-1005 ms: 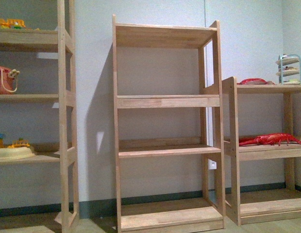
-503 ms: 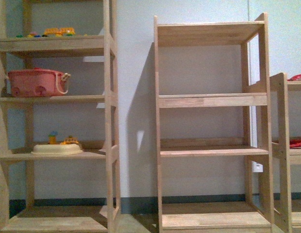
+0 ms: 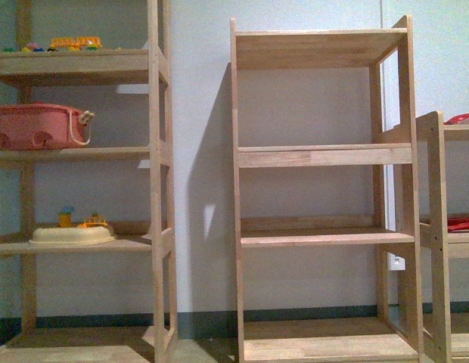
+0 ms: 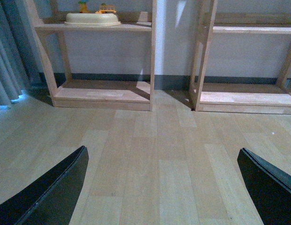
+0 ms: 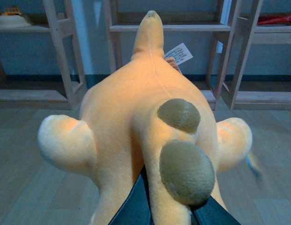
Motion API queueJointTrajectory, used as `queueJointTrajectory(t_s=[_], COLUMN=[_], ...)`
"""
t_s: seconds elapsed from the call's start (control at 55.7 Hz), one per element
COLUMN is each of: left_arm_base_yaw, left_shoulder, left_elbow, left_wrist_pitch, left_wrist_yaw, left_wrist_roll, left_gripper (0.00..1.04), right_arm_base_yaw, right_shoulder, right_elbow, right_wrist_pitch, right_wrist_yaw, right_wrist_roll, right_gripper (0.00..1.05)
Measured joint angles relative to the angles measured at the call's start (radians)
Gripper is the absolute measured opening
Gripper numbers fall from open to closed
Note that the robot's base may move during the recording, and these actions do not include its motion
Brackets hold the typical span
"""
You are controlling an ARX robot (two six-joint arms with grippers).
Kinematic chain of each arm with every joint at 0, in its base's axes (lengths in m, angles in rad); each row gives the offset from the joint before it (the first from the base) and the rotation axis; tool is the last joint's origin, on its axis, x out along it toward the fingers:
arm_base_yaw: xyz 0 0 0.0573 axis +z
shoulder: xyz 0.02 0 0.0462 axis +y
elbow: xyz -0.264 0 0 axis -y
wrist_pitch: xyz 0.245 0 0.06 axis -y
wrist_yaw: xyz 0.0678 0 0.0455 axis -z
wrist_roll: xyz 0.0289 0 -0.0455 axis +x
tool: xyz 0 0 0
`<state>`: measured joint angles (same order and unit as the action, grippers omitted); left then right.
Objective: Put away toys
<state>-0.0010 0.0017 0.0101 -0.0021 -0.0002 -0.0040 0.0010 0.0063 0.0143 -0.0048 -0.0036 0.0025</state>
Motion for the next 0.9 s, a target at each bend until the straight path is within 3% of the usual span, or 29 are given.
queueJointTrajectory(t_s=[0.898], left_arm_base_yaw=[0.000], left_shoulder=[0.000], left_elbow=[0.000], left_wrist_pitch=[0.000], left_wrist_yaw=[0.000], left_wrist_roll=[0.000], left_gripper=[0.98], right_arm_base_yaw=[0.000], right_shoulder=[0.000], right_elbow=[0.000], right_wrist_pitch=[0.000], right_wrist_yaw=[0.003], right_wrist_roll=[0.000], right_gripper=[0.06])
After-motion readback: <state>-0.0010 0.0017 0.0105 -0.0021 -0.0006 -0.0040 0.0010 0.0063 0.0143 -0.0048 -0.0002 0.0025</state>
